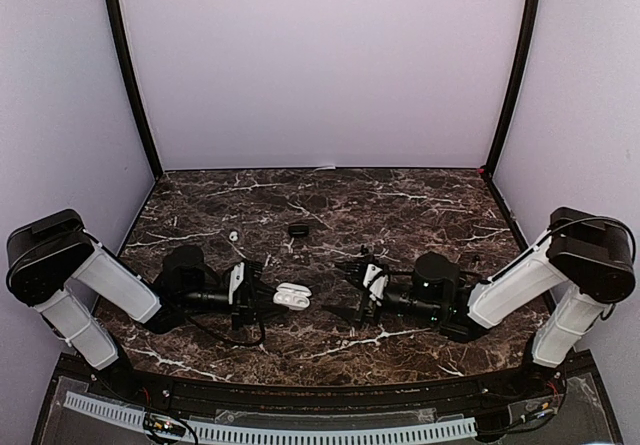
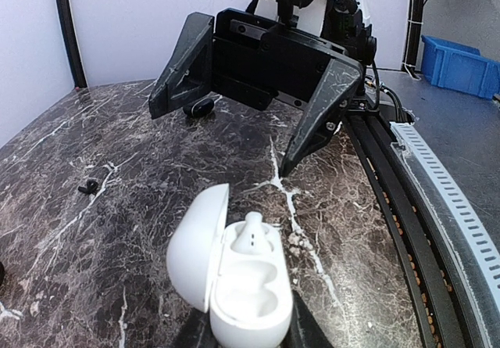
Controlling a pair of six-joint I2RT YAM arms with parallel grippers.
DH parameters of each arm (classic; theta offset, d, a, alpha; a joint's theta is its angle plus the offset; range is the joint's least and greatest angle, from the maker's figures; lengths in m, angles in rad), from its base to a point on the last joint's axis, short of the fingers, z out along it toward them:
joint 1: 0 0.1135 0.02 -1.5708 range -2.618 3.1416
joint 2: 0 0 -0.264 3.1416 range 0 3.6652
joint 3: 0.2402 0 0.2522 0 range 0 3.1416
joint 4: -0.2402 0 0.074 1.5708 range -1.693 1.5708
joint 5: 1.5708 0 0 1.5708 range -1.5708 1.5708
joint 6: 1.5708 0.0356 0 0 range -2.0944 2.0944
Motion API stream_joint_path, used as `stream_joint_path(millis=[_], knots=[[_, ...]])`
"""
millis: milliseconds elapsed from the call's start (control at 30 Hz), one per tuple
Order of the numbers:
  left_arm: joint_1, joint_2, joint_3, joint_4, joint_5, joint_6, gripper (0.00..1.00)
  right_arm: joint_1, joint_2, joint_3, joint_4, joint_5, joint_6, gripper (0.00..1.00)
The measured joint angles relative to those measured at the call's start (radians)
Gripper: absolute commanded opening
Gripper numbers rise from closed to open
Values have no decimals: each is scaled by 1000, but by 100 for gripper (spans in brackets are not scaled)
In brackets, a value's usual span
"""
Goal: Insert the wireless bluetooth earbuds into the charging case
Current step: Pass from the left arm to the right
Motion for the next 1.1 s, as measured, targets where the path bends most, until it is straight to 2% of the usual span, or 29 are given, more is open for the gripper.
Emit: stream_joint_path(millis=[200, 400, 600, 867, 967, 1100], knots=[[0, 0, 0, 9, 0, -3, 1, 8, 58, -47, 151, 3, -23, 87], [0, 1, -10, 96, 3, -66, 1, 28, 104, -105, 261, -2, -51, 86], [0, 23, -10, 200, 3, -152, 1, 31, 43, -99, 236, -3, -42, 85], [0, 25, -8, 209, -18, -187, 2, 31, 32, -92, 214, 6, -9, 84], [0, 24, -6, 209, -29, -195, 1, 31, 32, -90, 203, -2, -2, 81], [0, 23, 2, 209, -45, -214, 2, 31, 27, -89, 188, -25, 6, 71]])
